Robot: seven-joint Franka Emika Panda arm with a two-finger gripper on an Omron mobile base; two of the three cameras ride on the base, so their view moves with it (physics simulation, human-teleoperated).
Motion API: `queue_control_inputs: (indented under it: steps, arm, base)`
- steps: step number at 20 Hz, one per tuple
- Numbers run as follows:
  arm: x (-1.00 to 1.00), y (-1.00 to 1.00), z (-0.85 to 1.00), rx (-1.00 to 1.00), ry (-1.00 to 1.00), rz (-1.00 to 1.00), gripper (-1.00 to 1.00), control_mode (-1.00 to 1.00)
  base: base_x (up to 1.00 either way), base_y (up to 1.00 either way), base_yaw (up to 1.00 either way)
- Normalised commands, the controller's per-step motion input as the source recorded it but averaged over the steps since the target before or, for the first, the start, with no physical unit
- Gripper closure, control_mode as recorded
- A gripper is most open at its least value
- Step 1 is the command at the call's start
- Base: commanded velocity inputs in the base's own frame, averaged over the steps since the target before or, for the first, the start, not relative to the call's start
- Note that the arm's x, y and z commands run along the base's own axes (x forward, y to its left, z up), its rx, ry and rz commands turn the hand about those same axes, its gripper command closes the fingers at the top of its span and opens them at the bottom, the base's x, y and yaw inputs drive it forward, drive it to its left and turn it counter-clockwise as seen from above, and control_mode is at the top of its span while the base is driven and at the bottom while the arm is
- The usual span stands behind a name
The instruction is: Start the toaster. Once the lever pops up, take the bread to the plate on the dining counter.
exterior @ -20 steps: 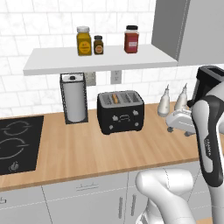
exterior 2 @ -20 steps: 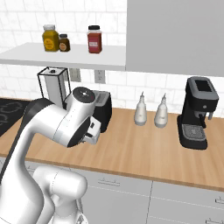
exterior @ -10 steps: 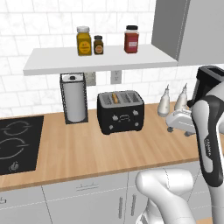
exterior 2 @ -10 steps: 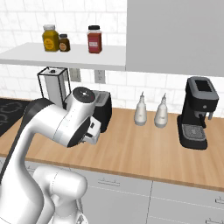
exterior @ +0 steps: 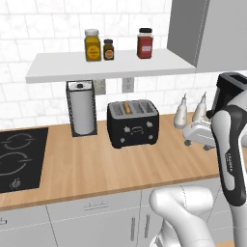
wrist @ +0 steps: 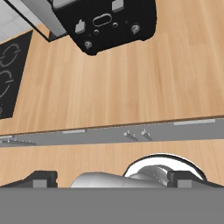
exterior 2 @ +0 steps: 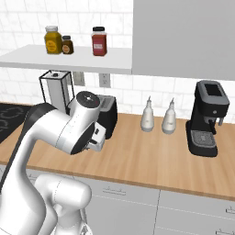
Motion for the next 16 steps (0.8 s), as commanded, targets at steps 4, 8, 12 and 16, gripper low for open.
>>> queue_control_inputs:
  steps: [4, 8, 12, 16]
  arm:
    - [0.00, 0.00, 0.00, 0.00, 0.00, 0.00, -1.00, -1.00]
    - [0.00, 0.00, 0.00, 0.00, 0.00, 0.00, -1.00, -1.00]
    - [0.00, 0.00, 0.00, 0.00, 0.00, 0.00, -1.00, -1.00]
    - [0.00, 0.00, 0.00, 0.00, 0.00, 0.00, -1.00, -1.00]
  base:
    - [0.00, 0.00, 0.00]
    - [0.00, 0.00, 0.00]
    - [0.00, 0.00, 0.00]
    - [0.00, 0.00, 0.00]
